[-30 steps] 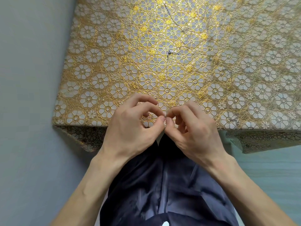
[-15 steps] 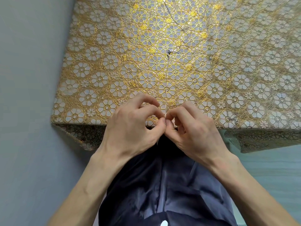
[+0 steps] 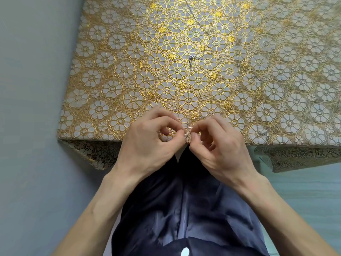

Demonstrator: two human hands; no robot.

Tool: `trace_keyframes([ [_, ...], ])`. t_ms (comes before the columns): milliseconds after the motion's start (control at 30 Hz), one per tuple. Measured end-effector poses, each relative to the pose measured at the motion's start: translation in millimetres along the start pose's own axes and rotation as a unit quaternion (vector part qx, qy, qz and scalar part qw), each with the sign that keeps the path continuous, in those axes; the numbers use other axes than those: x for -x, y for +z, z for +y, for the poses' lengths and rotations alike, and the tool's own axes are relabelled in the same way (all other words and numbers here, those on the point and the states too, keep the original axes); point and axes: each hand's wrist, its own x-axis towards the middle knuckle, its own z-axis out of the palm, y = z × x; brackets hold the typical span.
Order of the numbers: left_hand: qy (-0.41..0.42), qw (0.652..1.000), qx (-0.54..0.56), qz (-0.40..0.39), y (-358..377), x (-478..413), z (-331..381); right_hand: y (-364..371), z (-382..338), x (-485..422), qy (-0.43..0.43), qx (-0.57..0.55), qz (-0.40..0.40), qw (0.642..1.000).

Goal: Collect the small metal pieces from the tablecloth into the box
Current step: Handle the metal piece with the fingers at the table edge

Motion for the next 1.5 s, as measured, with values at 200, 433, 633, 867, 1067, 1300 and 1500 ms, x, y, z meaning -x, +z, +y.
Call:
trace_keyframes([
  [200, -0.013, 1.000, 0.015, -0.014, -2.5, -1.0, 3.8, 0.9, -0.3, 0.4, -0.017, -0.006, 0.002, 1.000],
  [433, -0.036, 0.998, 0.042, -0.009, -0.2, -1.3, 5.2, 0.5, -3.1, 0.2, -0.017, 0.007, 0.010, 1.000],
  [633, -0.090, 0.988, 0.128, 0.011, 7.6, 2.7, 3.8, 3.2, -10.8, 1.1, 0.057, -0.029, 0.026, 0.998],
  [867, -0.107, 0.974, 0.198, 0.036, 13.9, 8.3, 1.6, 4.5, -21.5, 0.3, 0.192, -0.157, 0.001, 0.969],
  [1067, -0.118, 0.966, 0.229, 0.001, 9.8, 11.3, 1.8, -3.1, -24.5, -2.3, 0.319, -0.319, -0.079, 0.889],
  [1300, -0.127, 0.975, 0.179, -0.032, 6.3, 14.3, 1.8, -8.0, -23.0, -2.4, 0.347, -0.373, -0.063, 0.858],
  [1500, -0.120, 0.985, 0.117, -0.031, 6.3, 15.1, 5.4, -12.0, -21.1, -2.9, 0.335, -0.335, -0.065, 0.878],
])
